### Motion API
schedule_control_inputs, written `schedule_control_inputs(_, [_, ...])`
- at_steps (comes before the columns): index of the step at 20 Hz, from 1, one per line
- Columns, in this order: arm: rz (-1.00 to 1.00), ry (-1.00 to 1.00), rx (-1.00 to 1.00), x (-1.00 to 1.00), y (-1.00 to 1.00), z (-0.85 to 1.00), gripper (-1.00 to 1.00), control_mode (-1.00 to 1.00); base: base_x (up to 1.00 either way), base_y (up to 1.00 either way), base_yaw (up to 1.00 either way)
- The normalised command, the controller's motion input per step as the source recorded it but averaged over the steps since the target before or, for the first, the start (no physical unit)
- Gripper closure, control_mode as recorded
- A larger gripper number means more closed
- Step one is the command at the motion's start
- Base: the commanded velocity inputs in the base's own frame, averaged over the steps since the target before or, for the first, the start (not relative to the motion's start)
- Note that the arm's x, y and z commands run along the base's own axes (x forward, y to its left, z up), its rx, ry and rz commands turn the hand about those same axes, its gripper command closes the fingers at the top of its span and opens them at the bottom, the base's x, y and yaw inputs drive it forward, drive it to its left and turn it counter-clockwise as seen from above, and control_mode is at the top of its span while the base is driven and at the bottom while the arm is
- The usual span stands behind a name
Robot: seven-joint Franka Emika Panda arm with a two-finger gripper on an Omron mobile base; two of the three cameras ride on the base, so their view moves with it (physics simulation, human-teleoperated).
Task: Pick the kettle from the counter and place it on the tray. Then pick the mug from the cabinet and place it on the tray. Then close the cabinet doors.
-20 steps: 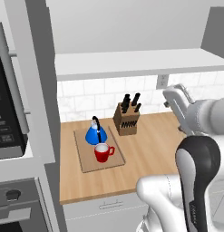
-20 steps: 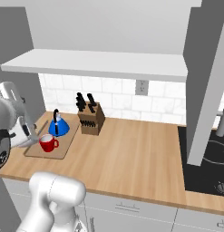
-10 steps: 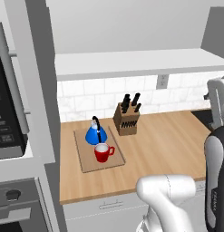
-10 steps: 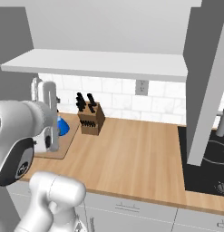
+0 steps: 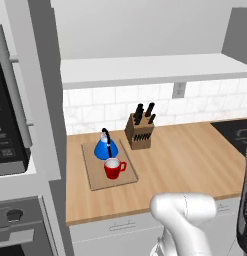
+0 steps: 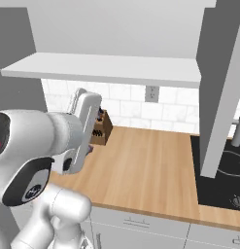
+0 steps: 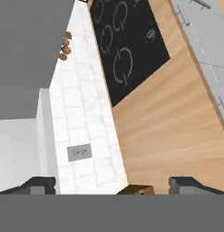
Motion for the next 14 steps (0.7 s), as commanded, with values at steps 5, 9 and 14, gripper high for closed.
schedule_control_inputs(5, [-0.4,0.0,0.03,-0.42,-0.51,0.19,-1.0,-1.0,0.0,0.0,0.0])
schedule_control_inputs(9, [-0.22,-0.02,0.01,-0.44,-0.65,0.08,-1.0,-1.0,0.0,0.0,0.0])
schedule_control_inputs(14, [-0.02,-0.13,0.0,-0.51,-0.75,0.0,-1.0,-1.0,0.0,0.0,0.0])
